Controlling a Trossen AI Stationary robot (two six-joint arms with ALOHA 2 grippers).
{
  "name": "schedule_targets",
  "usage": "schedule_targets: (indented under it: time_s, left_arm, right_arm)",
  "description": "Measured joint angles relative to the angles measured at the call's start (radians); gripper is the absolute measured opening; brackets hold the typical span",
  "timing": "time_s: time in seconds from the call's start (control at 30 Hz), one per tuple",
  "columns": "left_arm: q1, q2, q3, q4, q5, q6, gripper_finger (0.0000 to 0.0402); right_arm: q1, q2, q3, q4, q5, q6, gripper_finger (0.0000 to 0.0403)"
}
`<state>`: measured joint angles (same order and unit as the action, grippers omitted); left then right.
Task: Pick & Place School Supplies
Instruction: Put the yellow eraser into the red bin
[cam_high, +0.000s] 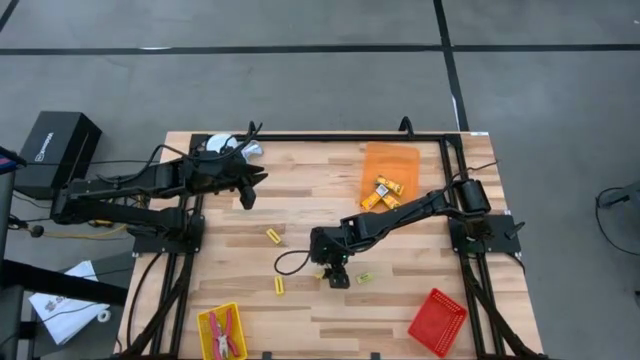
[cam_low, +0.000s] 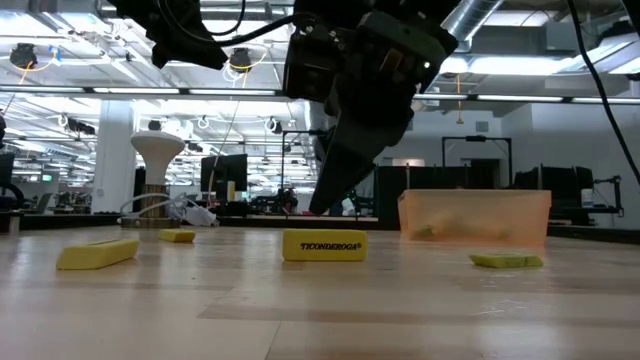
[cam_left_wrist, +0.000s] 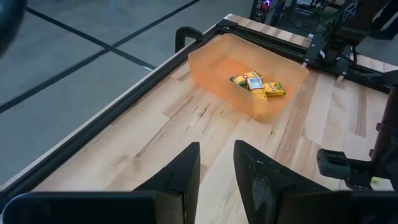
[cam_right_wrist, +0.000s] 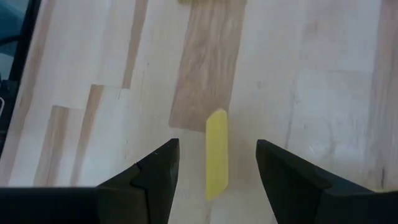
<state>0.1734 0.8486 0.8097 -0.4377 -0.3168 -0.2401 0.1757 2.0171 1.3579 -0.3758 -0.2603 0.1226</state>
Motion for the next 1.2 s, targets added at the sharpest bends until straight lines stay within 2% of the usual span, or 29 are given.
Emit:
schedule_targets:
  time_s: [0.4, 0.7, 0.87, 0.97, 1.2]
  left_arm:
    - [0.000, 0.000, 0.000, 0.000, 0.000, 0.000, 0.0092]
    - [0.000, 0.000, 0.000, 0.001, 0.000, 0.000, 0.0092]
    - [0.000, 0.000, 0.000, 0.000, 0.000, 0.000, 0.0092]
    - [0.000, 0.000, 0.000, 0.001, 0.000, 0.000, 0.0092]
    - [0.000, 0.000, 0.000, 0.001, 0.000, -0.003, 0.0092]
  right_arm:
    - [0.002, 0.001, 0.000, 0.010, 0.000, -0.042, 0.0204]
    - [0.021, 0.137, 0.048, 0.039, -0.030, -0.010, 0.0204]
    - [0.006, 0.144, 0.059, 0.059, -0.020, 0.002, 0.0198]
    - [-0.005, 0.145, 0.059, 0.061, -0.012, 0.010, 0.0166]
    - [-0.024, 0.149, 0.057, 0.055, -0.031, -0.008, 0.0042]
